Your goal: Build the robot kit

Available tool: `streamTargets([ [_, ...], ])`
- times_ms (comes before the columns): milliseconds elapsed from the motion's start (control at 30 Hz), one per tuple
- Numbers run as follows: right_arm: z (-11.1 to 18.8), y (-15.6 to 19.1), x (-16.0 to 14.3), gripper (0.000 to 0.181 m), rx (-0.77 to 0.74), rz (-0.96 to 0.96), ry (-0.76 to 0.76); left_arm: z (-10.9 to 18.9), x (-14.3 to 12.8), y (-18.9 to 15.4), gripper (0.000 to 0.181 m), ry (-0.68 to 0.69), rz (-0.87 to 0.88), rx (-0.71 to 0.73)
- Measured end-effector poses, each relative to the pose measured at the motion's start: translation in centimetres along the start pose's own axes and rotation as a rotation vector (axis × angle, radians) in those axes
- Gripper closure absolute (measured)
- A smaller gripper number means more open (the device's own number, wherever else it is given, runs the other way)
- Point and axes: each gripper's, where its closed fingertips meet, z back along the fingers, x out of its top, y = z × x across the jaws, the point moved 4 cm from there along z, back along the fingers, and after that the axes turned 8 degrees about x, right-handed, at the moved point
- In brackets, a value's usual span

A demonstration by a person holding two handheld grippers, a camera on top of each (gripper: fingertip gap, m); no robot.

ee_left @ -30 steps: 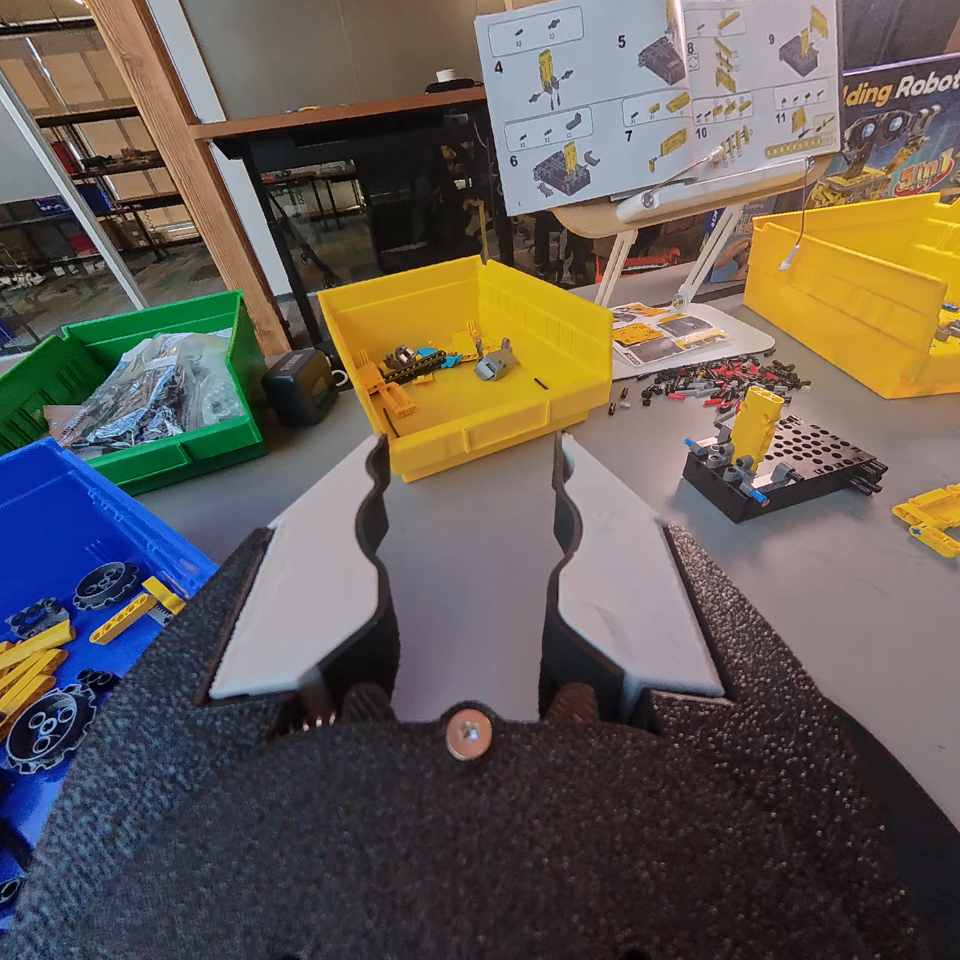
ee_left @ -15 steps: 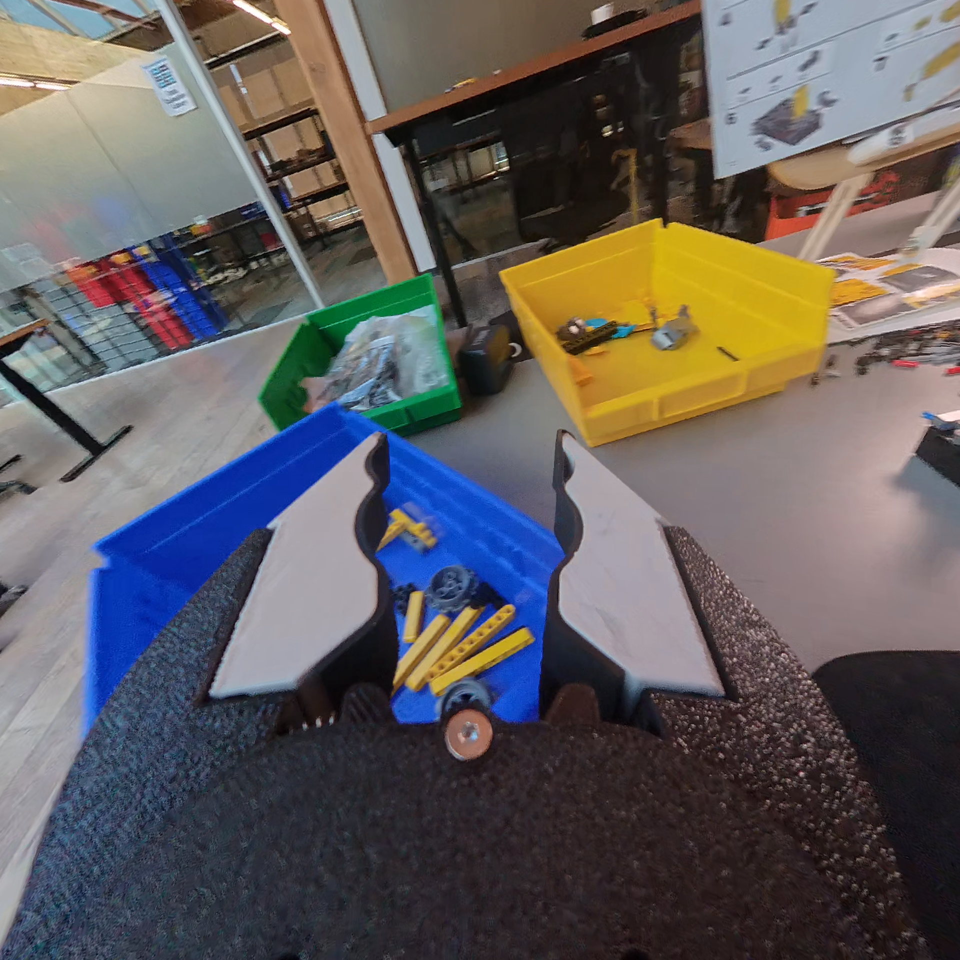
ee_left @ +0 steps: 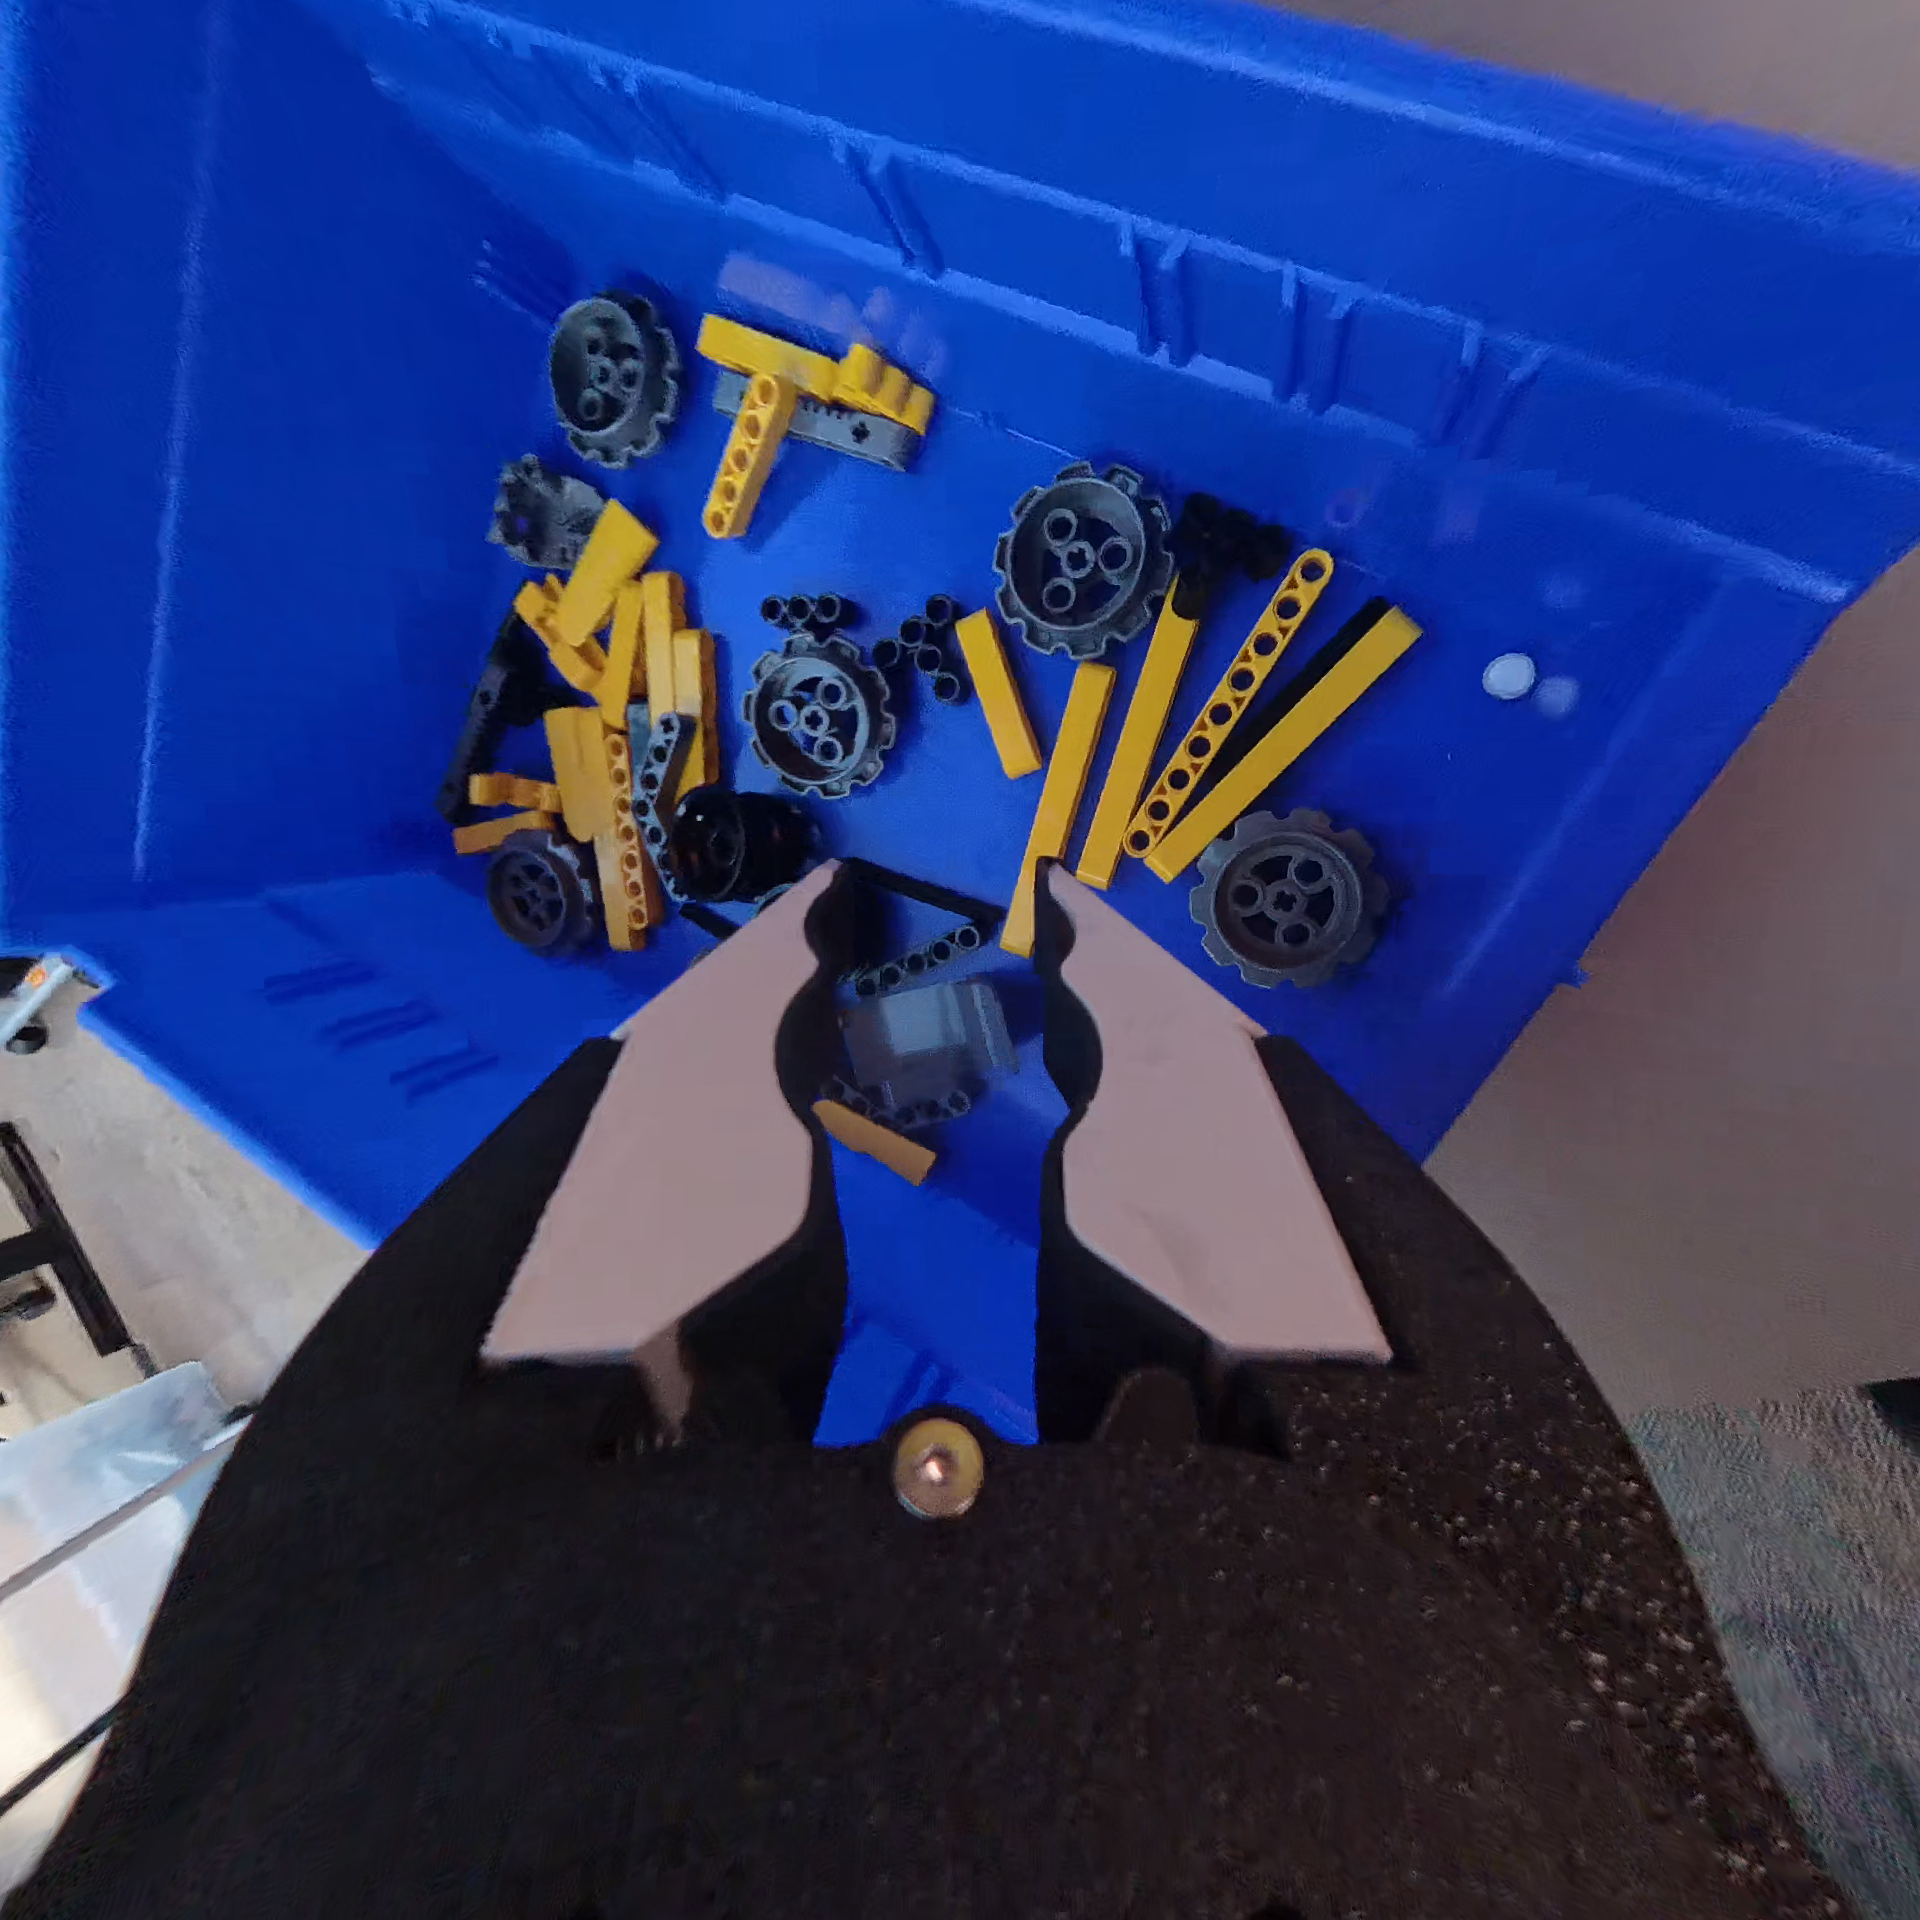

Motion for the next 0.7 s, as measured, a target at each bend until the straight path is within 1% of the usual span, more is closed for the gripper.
streamTargets([
  [100,0.3,0.5,0.2,0.112,0.009,0.007,-0.003,-2.5,-0.3,-0.8,0.151,0.141,-0.132,-0.084],
  [200,1.3,0.4,0.1,0.114,-0.004,-0.024,-0.015,-3.9,-0.9,-1.4,0.152,0.231,-0.199,-0.162],
  [233,1.6,0.3,-0.1,0.115,-0.013,-0.035,-0.017,-4.1,-1.0,-1.5,0.158,0.242,-0.211,-0.175],
  [333,2.6,-0.1,-0.7,0.116,-0.041,-0.061,-0.017,-4.2,-0.9,-1.7,0.163,0.252,-0.230,-0.210],
  [567,3.1,-0.1,-1.2,0.117,-0.055,-0.077,-0.027,-4.1,-0.7,-0.9,0.163,0.251,-0.222,-0.209],
  [700,3.0,0.0,-1.2,0.118,-0.049,-0.080,-0.030,-4.1,-1.4,-1.2,0.161,0.292,-0.250,-0.241],
])
